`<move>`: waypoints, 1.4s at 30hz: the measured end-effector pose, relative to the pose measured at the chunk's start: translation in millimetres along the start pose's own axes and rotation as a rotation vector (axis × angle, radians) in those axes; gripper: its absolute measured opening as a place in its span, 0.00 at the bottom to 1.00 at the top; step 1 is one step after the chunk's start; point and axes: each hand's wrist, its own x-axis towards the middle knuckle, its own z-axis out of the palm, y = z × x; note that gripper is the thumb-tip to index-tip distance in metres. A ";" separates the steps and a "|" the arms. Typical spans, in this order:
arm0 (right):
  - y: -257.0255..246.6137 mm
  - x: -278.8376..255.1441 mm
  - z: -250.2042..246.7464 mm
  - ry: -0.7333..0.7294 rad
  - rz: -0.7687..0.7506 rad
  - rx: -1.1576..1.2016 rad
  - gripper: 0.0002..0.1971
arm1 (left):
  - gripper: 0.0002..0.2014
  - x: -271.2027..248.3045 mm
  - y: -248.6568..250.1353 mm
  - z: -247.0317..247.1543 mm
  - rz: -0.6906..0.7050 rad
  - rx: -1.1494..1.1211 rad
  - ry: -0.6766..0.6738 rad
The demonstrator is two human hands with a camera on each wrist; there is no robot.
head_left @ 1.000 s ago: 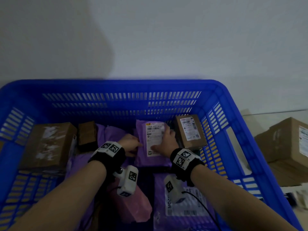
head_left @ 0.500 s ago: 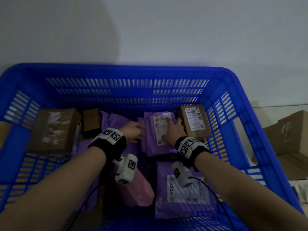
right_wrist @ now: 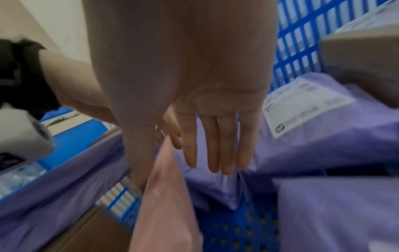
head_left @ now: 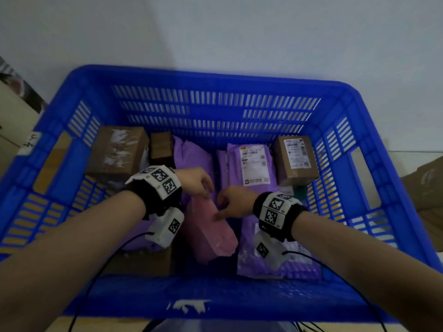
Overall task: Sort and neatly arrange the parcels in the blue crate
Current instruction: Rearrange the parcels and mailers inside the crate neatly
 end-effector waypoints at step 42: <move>27.1 -61.4 -104.4 0.619 -0.048 1.673 0.12 | 0.38 -31.2 15.6 -4.0 0.324 -0.140 0.969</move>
